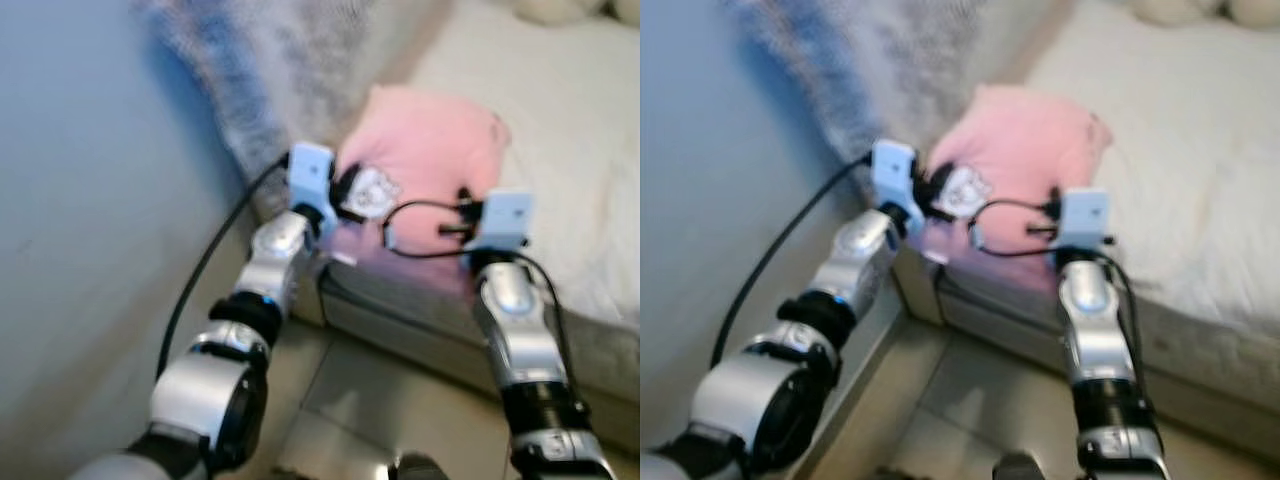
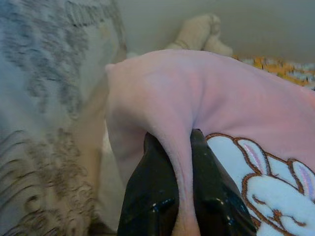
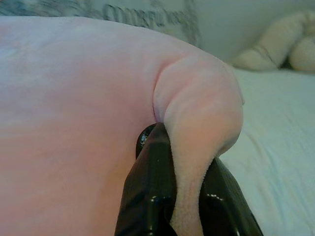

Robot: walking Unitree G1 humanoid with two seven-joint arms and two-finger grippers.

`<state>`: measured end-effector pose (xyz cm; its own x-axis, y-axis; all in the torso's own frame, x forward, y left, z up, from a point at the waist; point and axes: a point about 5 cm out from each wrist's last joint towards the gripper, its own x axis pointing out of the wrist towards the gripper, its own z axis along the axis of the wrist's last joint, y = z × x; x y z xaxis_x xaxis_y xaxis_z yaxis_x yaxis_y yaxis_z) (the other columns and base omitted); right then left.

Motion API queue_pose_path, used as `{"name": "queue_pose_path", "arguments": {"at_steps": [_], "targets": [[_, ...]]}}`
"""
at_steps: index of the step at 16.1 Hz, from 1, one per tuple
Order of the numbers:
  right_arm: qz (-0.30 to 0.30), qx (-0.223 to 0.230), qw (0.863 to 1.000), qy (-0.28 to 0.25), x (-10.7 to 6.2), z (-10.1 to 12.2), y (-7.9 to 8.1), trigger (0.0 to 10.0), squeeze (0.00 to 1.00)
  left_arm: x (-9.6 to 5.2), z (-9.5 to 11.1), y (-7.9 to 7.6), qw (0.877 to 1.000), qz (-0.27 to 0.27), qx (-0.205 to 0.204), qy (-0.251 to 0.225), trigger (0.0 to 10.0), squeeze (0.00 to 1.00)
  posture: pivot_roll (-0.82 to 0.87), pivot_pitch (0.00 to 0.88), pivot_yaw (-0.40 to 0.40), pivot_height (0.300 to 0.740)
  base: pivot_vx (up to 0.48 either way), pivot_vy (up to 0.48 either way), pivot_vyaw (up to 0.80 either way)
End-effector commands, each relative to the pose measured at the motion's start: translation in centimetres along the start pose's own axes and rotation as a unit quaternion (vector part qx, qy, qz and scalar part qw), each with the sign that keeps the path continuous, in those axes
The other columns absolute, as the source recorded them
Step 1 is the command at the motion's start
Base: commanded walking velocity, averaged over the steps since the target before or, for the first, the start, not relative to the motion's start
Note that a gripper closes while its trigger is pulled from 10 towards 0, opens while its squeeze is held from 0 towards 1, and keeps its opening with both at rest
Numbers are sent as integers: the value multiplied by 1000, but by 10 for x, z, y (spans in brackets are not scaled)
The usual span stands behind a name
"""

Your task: Clean up the room

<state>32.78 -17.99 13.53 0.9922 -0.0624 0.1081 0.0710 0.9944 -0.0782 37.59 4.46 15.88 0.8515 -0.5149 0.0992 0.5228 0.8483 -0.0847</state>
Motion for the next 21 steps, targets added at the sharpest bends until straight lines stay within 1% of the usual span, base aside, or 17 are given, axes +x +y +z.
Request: {"name": "queue_pose_path", "arguments": {"at_steps": [1,5,6,7,10,11,12,13,16,18,21], "targets": [[-1,-5,1000,-18,1,8,5,10000,0,-1,10,11,1000,13,5,-19,10000,0,-241,0,110,740,285,-382,0],[8,-25,999,-33,1,11,5,10000,0,-1,11,11,1000,17,7,-21,10000,0,-241,0,107,740,295,-375,-659],[6,-31,999,-34,0,11,4,10000,0,0,11,13,999,33,5,-21,10000,0,-244,0,106,740,0,0,-656],[5,-33,999,-33,0,11,3,10000,0,0,10,14,999,41,18,-12,10000,0,-244,0,106,740,0,0,-663],[2,-33,998,-45,-1,13,2,10000,0,0,9,14,999,45,18,-11,10000,0,-248,0,104,740,0,0,-613],[2,-33,998,-44,-1,13,2,10000,0,-1,8,13,999,45,22,-10,10000,0,-249,0,105,740,0,0,0],[3,-34,998,-44,-1,13,2,10000,0,-1,6,14,999,43,14,-10,10000,0,-249,0,103,740,0,0,0],[5,-35,998,-45,-1,13,3,10000,0,-2,5,16,999,48,6,-9,10000,0,-249,0,102,740,480,0,0],[14,-40,998,-47,0,13,5,10000,0,-2,7,17,999,52,6,-14,10000,0,-249,0,98,740,480,0,0],[12,-28,999,-36,1,10,3,10000,0,-2,8,18,998,68,0,-19,10000,0,-250,0,92,740,480,0,0],[11,-26,999,-32,1,8,2,10000,0,-2,8,20,997,71,-2,-17,10000,0,-243,0,93,740,480,0,0]]}}
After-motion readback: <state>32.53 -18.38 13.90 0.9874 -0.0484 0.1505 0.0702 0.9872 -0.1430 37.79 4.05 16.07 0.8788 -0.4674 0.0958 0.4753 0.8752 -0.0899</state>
